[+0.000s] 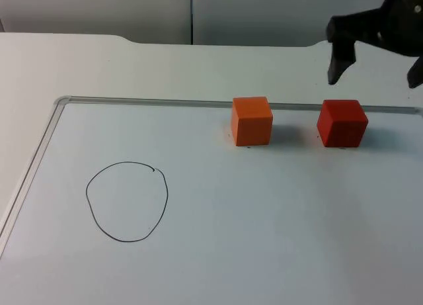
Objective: Pick up one cube with the left hand and another cube with the right hand. First place the cube in the right hand at the target position, then stack the cube in the left hand on top.
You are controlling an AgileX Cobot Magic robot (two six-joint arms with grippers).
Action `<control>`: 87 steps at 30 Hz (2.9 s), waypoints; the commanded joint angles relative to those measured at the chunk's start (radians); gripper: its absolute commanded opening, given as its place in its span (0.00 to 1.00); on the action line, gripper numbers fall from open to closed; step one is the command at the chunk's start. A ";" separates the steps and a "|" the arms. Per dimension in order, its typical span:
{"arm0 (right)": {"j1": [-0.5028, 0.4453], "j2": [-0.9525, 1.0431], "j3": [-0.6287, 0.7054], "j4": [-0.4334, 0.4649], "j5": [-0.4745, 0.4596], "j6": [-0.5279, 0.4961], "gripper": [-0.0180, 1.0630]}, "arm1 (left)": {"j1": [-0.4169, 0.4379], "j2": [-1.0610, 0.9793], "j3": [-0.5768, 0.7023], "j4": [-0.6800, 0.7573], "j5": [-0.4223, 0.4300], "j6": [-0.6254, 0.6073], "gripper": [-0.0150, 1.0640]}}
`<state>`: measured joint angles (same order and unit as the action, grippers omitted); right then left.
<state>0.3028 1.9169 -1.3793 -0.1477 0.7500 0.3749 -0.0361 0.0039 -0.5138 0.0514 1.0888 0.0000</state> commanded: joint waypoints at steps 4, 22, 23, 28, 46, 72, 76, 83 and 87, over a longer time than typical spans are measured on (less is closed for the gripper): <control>0.008 0.070 -0.008 -0.049 -0.080 0.095 0.93 | -0.006 -0.004 0.001 0.000 -0.009 0.000 0.99; 0.008 0.213 -0.008 -0.067 -0.192 0.123 0.90 | -0.006 -0.004 0.001 0.000 -0.009 0.000 0.99; 0.008 0.220 -0.008 -0.064 -0.194 0.123 0.87 | -0.006 -0.004 0.001 0.000 -0.009 0.000 0.99; 0.008 0.235 -0.008 -0.059 -0.196 0.123 0.56 | -0.006 -0.004 0.001 0.000 -0.009 0.000 0.99; 0.008 -0.137 -0.008 -0.117 -0.132 0.012 0.01 | -0.006 -0.004 0.001 0.000 -0.009 0.000 0.99; 0.008 -0.859 -0.008 -0.143 0.053 -0.197 0.01 | -0.006 -0.004 0.001 0.013 -0.011 -0.005 0.99; 0.008 -0.859 -0.008 -0.107 0.053 -0.254 0.01 | -0.006 -0.004 0.001 0.013 -0.011 -0.005 0.99; 0.008 -0.859 -0.008 0.043 0.024 -0.398 0.01 | -0.006 -0.004 0.001 0.013 -0.011 -0.008 0.99; 0.008 -0.859 -0.008 0.136 0.024 -0.448 0.01 | -0.006 -0.004 0.001 0.013 -0.011 -0.008 0.99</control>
<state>0.3077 1.0636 -1.3793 -0.0370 0.7933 -0.0503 -0.0361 0.0039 -0.5138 0.0657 1.0888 0.0000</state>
